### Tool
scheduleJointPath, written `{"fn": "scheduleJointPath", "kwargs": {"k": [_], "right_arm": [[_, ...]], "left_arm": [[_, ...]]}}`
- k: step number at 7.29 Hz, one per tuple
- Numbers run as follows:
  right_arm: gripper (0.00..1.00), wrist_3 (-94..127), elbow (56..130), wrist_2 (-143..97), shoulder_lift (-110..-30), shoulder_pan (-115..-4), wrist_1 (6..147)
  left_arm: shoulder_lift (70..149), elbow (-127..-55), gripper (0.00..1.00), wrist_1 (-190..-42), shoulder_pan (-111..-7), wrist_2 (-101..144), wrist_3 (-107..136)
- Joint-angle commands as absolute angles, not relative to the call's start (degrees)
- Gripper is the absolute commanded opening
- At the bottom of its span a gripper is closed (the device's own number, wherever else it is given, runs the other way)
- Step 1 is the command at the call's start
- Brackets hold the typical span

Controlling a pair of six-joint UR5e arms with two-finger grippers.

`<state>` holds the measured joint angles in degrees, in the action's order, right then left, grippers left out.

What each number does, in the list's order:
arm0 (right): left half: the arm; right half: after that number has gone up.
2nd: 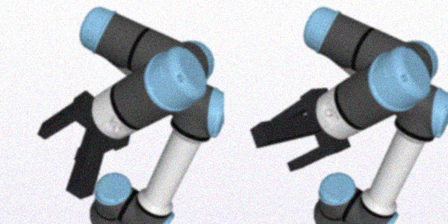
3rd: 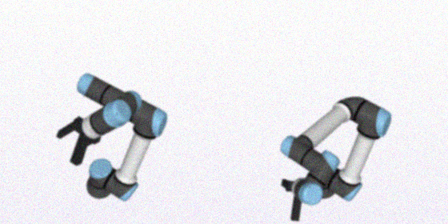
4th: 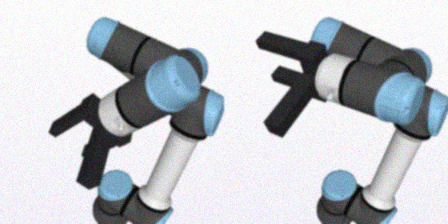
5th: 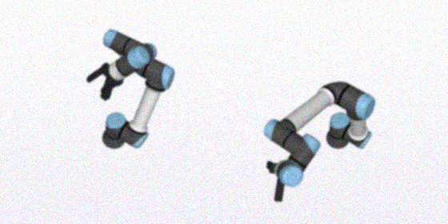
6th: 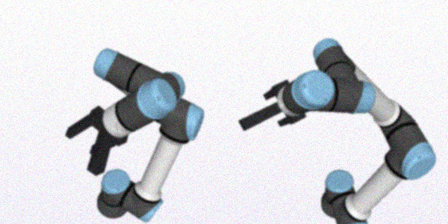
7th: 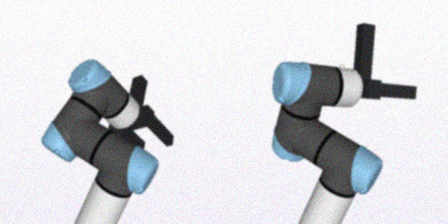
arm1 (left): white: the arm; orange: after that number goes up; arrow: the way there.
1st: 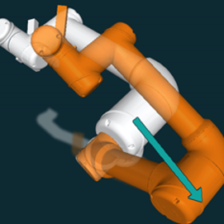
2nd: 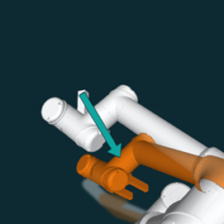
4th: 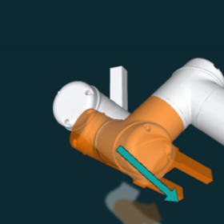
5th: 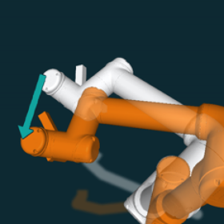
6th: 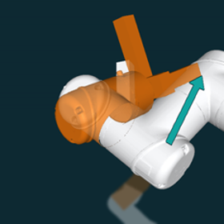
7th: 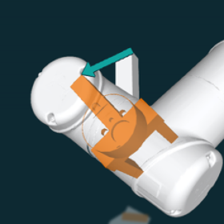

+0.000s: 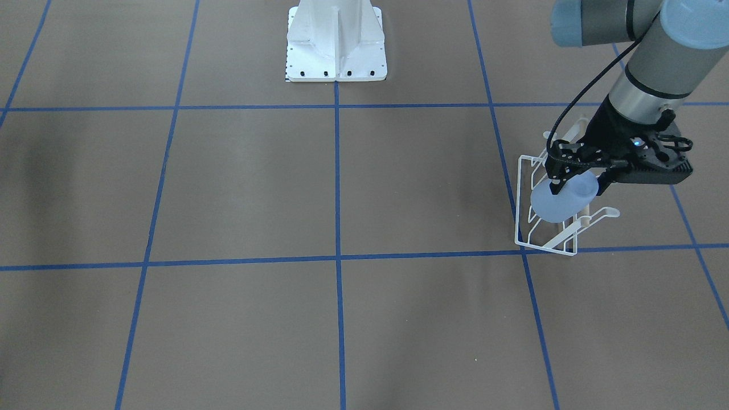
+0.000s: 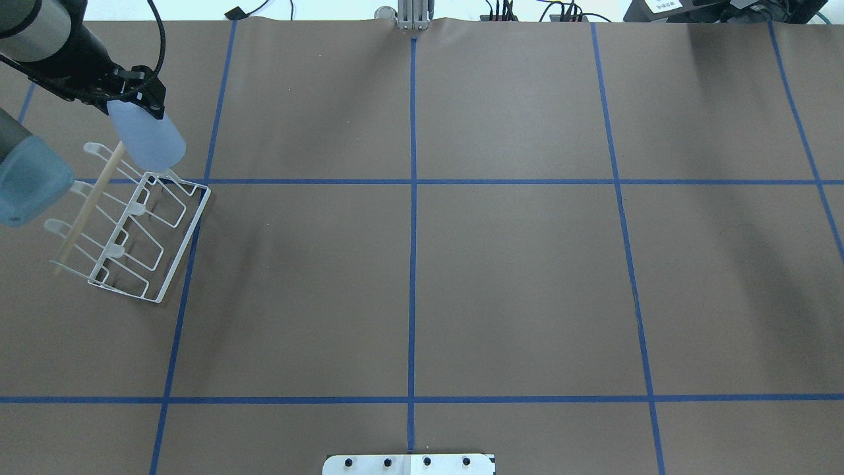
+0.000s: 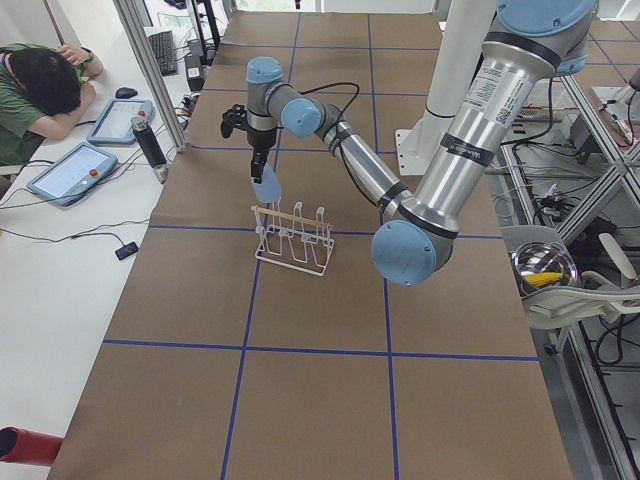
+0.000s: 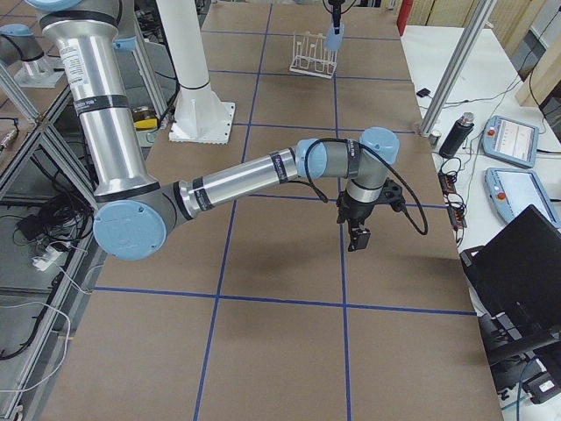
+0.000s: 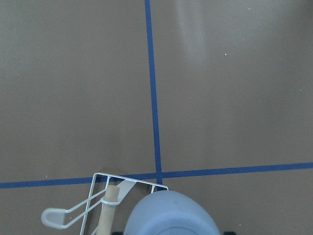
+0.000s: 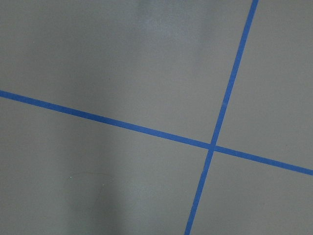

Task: Hang cup on cup holder
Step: 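Carry the cup with the left gripper down onto the wire rack's hook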

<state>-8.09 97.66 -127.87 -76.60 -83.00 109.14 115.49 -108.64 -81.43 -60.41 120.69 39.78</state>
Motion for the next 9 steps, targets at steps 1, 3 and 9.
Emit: {"fn": "scheduleJointPath", "kwargs": {"k": [1,3,9], "right_arm": [[1.0,-8.1,97.7,-128.1,-76.6,-83.1,109.2],[1.0,-8.1,97.8,-128.2,-76.7,-83.6,109.2],[1.0,-8.1,97.9,-130.0,-77.4,-84.7,109.2]], "left_arm": [[115.3,-108.8,0.0,-81.4,-60.2,120.7,39.8],[114.8,-108.3,0.0,-81.4,-58.6,120.6,39.8],[111.4,-106.0,0.57,-83.6,-57.6,120.7,37.1]]}}
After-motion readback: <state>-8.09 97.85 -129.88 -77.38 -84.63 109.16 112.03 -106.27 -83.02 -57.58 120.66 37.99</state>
